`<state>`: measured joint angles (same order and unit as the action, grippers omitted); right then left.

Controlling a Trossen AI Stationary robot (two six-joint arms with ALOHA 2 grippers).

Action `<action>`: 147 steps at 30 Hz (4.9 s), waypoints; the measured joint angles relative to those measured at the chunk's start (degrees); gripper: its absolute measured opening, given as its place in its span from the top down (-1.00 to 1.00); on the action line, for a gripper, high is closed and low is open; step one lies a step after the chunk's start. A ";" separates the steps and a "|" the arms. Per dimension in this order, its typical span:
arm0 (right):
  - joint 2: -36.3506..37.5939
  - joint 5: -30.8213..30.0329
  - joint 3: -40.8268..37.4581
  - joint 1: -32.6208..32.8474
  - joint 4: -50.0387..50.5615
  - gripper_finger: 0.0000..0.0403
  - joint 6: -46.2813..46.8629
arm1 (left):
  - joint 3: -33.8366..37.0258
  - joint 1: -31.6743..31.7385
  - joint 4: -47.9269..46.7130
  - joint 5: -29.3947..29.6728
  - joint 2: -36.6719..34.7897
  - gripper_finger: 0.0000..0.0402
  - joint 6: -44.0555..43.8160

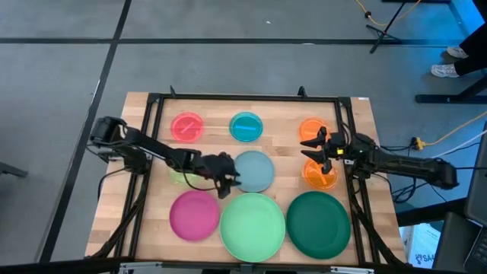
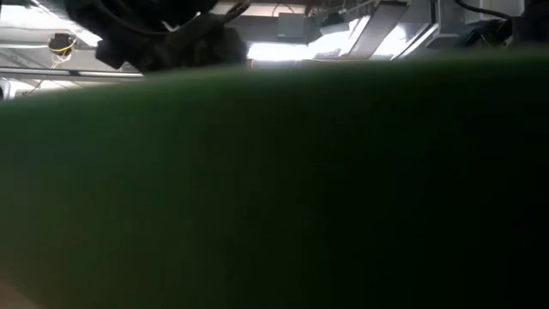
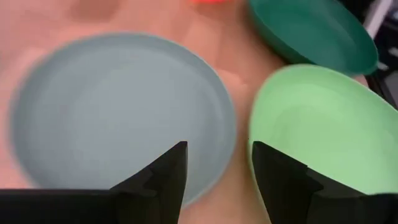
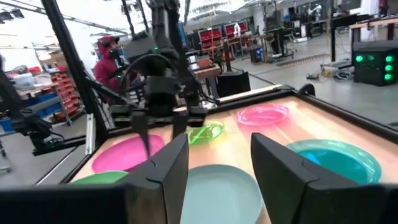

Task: Stack plastic plates
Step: Stack the light green plate on top of the dark green plate

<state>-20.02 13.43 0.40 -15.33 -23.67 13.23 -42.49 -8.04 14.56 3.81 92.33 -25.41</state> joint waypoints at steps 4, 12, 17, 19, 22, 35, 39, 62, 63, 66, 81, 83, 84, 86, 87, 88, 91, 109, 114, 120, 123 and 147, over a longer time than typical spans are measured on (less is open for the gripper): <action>-2.13 -1.86 0.00 0.00 -0.48 0.17 -0.06 | -4.71 -1.64 -5.75 -2.26 3.49 0.13 -0.04; -3.51 -9.98 0.00 -0.02 -2.32 0.17 -1.67 | -11.32 -5.01 -19.77 3.46 5.01 0.13 -2.77; -3.49 -9.88 0.00 -0.02 -5.92 0.17 -2.33 | -12.01 -6.90 -21.25 6.88 5.01 0.13 -4.55; -3.49 -9.88 0.00 -0.02 -6.46 0.17 -2.61 | -12.01 -7.38 -21.39 6.36 5.01 0.13 -4.98; -3.49 -9.86 0.00 -0.02 -6.28 0.17 -2.69 | -12.01 -7.79 -21.53 6.98 5.01 0.13 -5.49; -3.49 -9.90 0.00 -0.07 -6.16 0.17 -1.73 | -12.03 -6.63 -20.76 0.44 10.48 0.13 -7.51; -3.49 -9.94 0.00 -0.07 -6.17 0.17 -2.71 | -12.01 -5.85 -20.97 -1.66 10.61 0.13 -7.51; -3.49 -11.49 0.00 -0.05 -4.55 0.17 -3.06 | -12.01 -5.58 -18.18 -2.05 12.09 0.58 0.39; -3.48 -11.50 0.00 -0.04 -4.49 0.17 -3.04 | -12.01 -5.57 -17.66 -1.99 12.09 0.61 0.52; -3.49 -11.49 0.00 -0.04 -4.38 0.17 -3.06 | -12.01 -5.57 -17.20 -1.94 12.09 0.71 0.55; -3.49 -11.52 0.00 -0.02 -4.43 0.17 -2.71 | -12.01 -5.57 -16.00 -1.87 12.03 0.93 1.65; -3.49 -11.52 0.00 -0.04 -4.43 0.17 -2.69 | -12.01 -5.57 -15.89 -1.86 12.03 0.93 1.73; -3.49 -11.53 0.00 -0.04 -4.44 0.17 -2.69 | -12.01 -5.57 -15.77 -1.90 12.03 0.93 1.77; -3.49 -12.29 0.00 -0.04 -5.03 0.17 -1.69 | -12.01 -5.57 -15.51 -1.89 11.99 0.94 1.88; -3.49 -13.26 0.00 -0.04 -5.65 0.17 -0.26 | -12.01 -5.57 -15.41 -1.88 11.89 0.94 1.95; -3.48 -14.30 0.00 -0.05 -6.23 0.17 1.35 | -12.01 -5.57 -15.40 -1.89 11.73 0.94 1.99; -3.44 -15.88 0.00 -0.07 -6.96 0.17 4.05 | -12.14 -5.57 -15.22 -1.71 11.53 0.94 2.25; -3.46 -15.50 0.00 0.00 -10.20 0.17 9.46 | -22.36 -4.83 -12.81 6.26 11.11 0.98 11.72; -3.49 -15.56 0.00 0.00 -11.10 0.17 10.41 | -23.09 -2.72 -8.89 7.59 11.11 0.99 12.33; -3.46 -15.43 0.00 0.00 -14.92 0.17 15.01 | -23.17 0.36 -0.71 7.80 11.13 0.99 12.26; -3.49 -15.45 0.00 0.00 -15.80 0.17 15.50 | -23.17 1.26 1.88 8.04 11.13 0.97 11.18; -3.49 -18.82 0.02 -0.02 -26.72 0.17 21.46 | -42.23 2.59 14.58 -1.98 32.51 0.93 10.96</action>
<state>-23.51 -5.39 0.43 -15.35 -50.39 34.70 -84.73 -5.45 29.15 1.83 124.84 -14.46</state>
